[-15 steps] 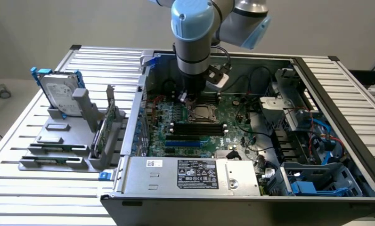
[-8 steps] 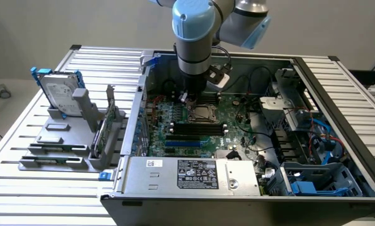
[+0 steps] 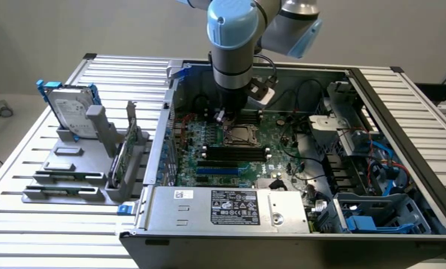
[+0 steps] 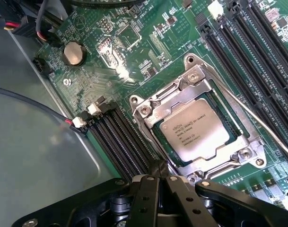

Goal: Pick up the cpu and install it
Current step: 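Close the cpu cover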

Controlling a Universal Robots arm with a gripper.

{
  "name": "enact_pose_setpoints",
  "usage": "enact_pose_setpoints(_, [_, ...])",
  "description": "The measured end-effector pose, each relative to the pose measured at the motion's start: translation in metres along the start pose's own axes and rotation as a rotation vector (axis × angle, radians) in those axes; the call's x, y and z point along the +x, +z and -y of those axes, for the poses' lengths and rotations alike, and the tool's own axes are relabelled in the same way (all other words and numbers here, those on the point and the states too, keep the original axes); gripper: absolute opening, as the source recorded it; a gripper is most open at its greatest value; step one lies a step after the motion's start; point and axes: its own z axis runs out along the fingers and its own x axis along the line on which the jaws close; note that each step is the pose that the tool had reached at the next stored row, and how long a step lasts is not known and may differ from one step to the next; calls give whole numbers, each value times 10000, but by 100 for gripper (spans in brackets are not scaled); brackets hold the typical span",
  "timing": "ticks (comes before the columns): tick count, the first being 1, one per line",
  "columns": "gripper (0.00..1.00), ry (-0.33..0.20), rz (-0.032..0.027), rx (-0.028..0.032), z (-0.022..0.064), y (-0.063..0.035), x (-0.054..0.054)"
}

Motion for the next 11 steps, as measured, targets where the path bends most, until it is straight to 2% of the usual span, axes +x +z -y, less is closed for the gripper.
enact_pose_setpoints(11, [11, -2, 15, -17, -11, 1, 7])
